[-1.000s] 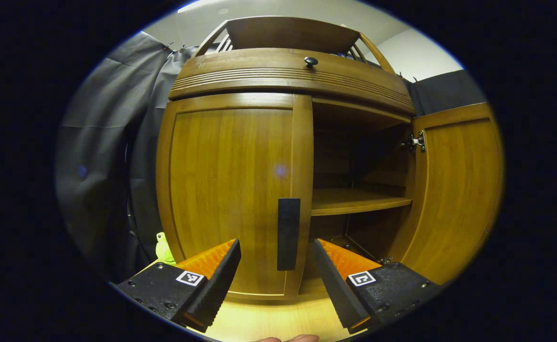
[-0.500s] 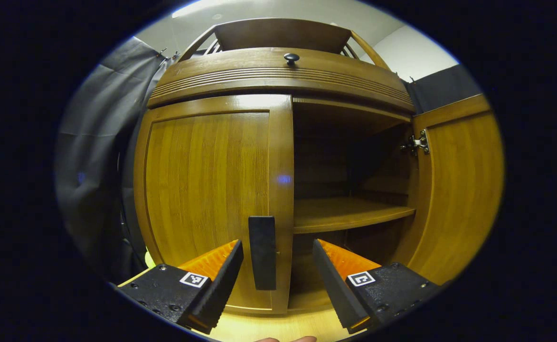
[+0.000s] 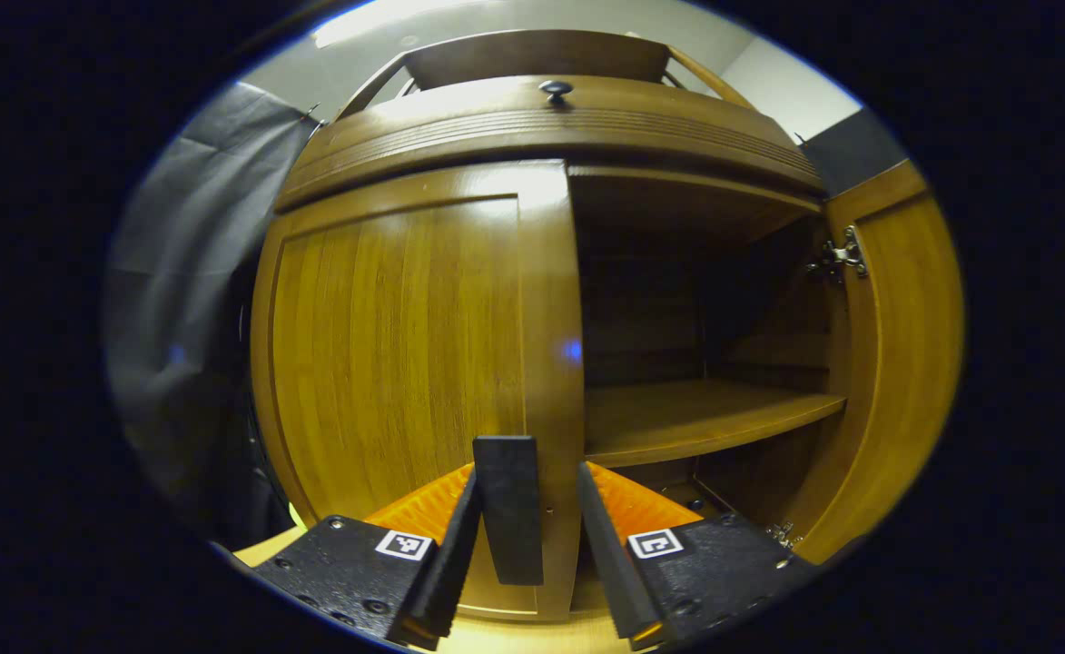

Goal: Open the right door of the double-door shoe cabinet with the right hand, and open the left door with the left hand.

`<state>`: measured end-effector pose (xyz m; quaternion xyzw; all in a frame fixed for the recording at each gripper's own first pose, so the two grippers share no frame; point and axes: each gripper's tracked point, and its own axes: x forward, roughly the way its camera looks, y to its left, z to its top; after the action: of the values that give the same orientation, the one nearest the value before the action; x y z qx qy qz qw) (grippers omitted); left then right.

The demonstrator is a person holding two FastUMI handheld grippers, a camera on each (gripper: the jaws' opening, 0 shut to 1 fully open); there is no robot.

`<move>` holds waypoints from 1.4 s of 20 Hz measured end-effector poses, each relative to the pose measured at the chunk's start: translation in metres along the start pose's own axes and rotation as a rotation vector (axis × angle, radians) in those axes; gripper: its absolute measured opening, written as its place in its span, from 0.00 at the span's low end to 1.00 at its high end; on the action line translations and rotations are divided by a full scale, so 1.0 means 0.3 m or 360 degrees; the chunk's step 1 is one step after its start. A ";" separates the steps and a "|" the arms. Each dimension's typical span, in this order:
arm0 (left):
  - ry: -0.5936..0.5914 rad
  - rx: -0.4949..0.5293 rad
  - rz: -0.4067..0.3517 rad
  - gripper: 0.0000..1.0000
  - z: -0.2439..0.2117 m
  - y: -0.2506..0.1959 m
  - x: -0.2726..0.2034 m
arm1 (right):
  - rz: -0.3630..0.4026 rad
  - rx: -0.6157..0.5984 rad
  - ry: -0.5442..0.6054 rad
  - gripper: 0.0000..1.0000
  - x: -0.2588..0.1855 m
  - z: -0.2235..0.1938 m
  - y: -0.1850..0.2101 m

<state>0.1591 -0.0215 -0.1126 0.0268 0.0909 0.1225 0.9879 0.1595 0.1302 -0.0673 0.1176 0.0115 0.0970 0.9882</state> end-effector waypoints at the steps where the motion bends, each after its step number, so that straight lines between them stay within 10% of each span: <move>1: -0.0023 -0.0104 -0.0005 0.62 0.006 0.002 -0.044 | 0.0002 -0.0002 0.0002 0.96 -0.003 -0.002 0.001; 8: -0.0022 0.0038 -0.0046 0.33 0.000 0.038 -0.013 | 0.0010 0.0007 -0.0010 0.99 -0.002 0.010 0.017; 28: 0.0028 -0.0046 -0.0276 0.30 0.029 0.013 -0.077 | -0.0013 -0.0108 0.0039 0.96 0.007 -0.001 0.059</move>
<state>0.1377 -0.0236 -0.0997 0.0033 0.0996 0.0380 0.9943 0.1580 0.1475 -0.0636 0.0827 0.0207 0.0948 0.9918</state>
